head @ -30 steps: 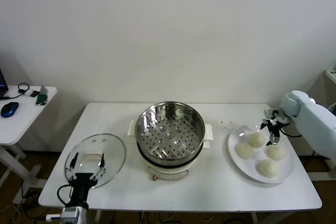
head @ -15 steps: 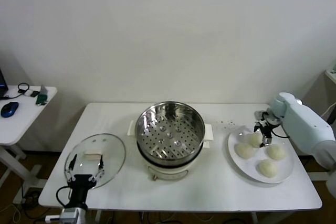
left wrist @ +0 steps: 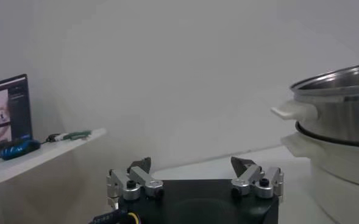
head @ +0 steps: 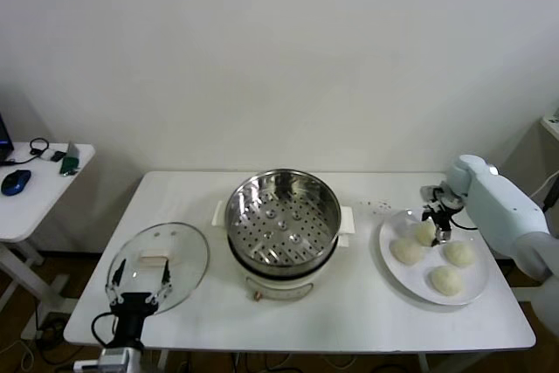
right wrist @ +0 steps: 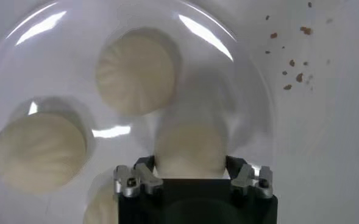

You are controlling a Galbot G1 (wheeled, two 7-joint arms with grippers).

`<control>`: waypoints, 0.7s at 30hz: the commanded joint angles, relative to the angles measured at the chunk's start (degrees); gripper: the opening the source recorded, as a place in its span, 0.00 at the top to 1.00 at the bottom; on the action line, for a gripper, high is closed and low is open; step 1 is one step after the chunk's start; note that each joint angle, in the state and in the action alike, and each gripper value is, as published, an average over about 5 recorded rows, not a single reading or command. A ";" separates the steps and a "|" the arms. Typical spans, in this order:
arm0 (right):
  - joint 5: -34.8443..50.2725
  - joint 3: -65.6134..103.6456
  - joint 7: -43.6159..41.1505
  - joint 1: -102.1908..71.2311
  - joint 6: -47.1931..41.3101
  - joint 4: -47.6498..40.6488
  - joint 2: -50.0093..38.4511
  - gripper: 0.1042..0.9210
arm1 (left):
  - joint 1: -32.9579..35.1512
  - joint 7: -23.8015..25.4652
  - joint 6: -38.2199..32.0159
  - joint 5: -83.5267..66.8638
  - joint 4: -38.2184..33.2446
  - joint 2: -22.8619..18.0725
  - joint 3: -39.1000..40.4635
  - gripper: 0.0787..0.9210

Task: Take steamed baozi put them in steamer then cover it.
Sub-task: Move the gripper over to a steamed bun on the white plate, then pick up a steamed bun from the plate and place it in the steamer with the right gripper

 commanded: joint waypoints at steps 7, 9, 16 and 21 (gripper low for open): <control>3.09 -3.47 -1.36 2.52 0.42 3.57 -1.48 0.26 | 0.38 -0.16 -0.19 -0.11 -0.28 -0.17 -0.06 0.12; 5.48 -6.72 -2.07 4.54 0.36 7.15 -2.82 0.26 | 0.49 -0.18 -0.26 -0.17 -0.42 -0.20 -0.08 0.12; 15.50 -24.35 -4.34 20.47 1.42 19.96 -6.05 0.27 | 1.20 -0.19 -0.72 -0.30 -0.83 -0.09 0.06 0.12; 21.86 -35.51 -5.69 33.65 4.29 27.95 -5.06 0.26 | 2.09 -0.17 -1.16 -0.30 -1.07 -0.13 0.43 0.12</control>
